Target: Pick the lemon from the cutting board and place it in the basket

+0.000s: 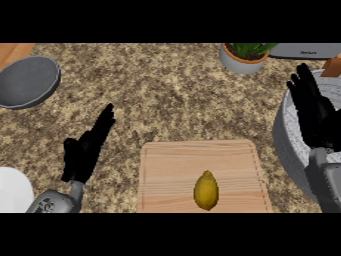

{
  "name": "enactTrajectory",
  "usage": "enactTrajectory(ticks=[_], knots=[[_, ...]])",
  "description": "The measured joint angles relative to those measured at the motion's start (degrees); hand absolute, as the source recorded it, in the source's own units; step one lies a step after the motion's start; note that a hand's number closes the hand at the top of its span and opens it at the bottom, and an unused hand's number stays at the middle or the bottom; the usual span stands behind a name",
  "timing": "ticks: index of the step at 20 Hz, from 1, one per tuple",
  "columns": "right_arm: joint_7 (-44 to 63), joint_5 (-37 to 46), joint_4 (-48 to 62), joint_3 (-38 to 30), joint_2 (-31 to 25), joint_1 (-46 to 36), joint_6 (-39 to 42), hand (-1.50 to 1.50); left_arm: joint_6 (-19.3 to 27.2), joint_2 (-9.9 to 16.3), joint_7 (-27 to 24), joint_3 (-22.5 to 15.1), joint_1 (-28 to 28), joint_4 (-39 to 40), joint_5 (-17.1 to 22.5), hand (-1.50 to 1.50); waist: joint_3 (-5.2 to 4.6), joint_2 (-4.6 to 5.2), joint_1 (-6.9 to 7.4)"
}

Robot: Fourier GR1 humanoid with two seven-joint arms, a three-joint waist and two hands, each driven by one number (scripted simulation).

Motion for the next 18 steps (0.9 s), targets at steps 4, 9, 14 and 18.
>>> enactTrajectory(ticks=[4, 9, 14, 18], knots=[[-2.24, 2.57, -4.0, 3.0, 1.43, 3.14, -0.15, 1.5, -1.96, 3.34, -2.26, 2.6, -0.59, -3.06, -0.62, 0.0, 0.81, 0.96, -1.12], [-11.34, 9.87, -9.9, 14.0, 4.1, 7.72, 1.92, -1.5, -6.26, 7.89, -5.61, 5.29, -2.81, -4.42, -0.35, 0.0, 1.12, 1.19, -1.45], [-15.5, 25.64, -8.1, 29.13, 12.79, 12.04, -10.93, -1.5, -8.48, 9.0, -6.87, 5.67, -2.35, -5.39, 0.12, 0.0, 1.15, 1.31, -1.27], [-7.41, 39.52, -5.64, 35.0, 15.31, 13.0, -21.4, -1.5, -9.52, 9.97, -7.32, 6.68, -2.23, -5.63, 0.46, 0.0, 1.05, 1.25, -1.8]])
